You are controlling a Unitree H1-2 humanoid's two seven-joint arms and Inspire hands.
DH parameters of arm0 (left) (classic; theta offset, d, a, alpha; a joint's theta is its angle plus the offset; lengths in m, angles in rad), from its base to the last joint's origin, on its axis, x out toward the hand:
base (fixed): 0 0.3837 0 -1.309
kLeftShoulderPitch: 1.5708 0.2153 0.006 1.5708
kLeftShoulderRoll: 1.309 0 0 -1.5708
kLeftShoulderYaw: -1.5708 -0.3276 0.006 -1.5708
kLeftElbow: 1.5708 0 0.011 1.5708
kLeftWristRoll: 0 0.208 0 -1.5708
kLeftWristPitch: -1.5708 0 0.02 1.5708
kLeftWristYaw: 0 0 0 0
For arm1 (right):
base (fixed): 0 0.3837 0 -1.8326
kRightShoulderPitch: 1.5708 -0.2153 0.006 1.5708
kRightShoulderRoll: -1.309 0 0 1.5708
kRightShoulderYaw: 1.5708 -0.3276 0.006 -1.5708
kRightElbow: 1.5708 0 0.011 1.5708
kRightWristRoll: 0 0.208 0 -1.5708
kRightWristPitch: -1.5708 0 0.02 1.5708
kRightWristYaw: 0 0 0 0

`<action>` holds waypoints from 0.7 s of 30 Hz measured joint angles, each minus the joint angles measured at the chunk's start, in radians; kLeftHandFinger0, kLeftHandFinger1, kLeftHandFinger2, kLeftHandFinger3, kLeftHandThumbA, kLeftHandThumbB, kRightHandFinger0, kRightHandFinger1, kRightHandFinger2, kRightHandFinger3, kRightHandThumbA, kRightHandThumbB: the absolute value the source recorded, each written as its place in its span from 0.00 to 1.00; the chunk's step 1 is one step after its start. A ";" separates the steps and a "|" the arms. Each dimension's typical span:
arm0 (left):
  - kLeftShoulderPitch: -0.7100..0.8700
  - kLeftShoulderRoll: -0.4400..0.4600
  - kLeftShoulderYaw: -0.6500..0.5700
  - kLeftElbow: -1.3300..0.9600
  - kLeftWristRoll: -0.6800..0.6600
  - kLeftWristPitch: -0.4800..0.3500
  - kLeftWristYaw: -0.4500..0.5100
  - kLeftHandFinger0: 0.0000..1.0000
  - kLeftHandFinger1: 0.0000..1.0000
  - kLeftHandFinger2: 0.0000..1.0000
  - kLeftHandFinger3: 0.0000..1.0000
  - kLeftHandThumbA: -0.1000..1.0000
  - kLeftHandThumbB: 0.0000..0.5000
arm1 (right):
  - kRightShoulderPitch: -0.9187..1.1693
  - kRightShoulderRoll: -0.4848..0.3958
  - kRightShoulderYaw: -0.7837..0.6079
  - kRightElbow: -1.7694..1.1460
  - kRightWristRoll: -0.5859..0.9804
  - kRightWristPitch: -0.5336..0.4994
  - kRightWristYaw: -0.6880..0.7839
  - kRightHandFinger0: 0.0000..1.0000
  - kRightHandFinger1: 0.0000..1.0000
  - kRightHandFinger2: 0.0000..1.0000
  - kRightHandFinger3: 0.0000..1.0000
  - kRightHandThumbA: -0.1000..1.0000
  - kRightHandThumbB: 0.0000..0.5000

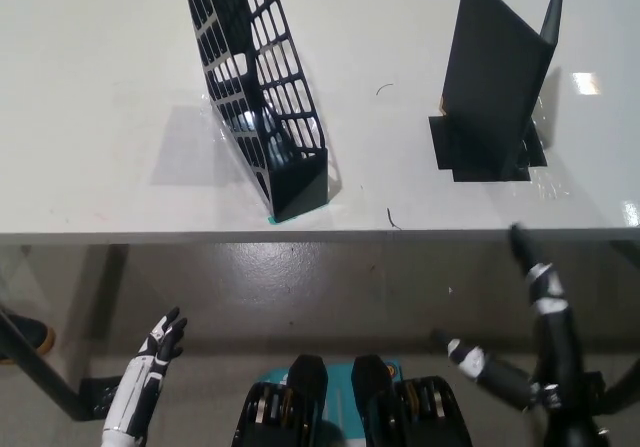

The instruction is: A notebook is kept standing on the table on the right hand side and a black shelf is kept on the left hand side and the robot uses its right hand to grab the notebook and places it in the shelf

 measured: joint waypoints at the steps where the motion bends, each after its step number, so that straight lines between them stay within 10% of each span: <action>1: 0.000 0.000 0.000 0.001 0.001 -0.001 0.000 1.00 1.00 1.00 1.00 1.00 0.48 | -0.016 0.001 -0.018 -0.016 -0.006 0.000 -0.003 1.00 1.00 1.00 1.00 1.00 0.53; 21: 0.012 -0.001 0.001 0.001 0.013 -0.016 0.000 1.00 1.00 1.00 1.00 1.00 0.43 | -0.414 -0.017 -0.254 0.142 -0.028 0.111 -0.058 1.00 1.00 1.00 1.00 1.00 0.64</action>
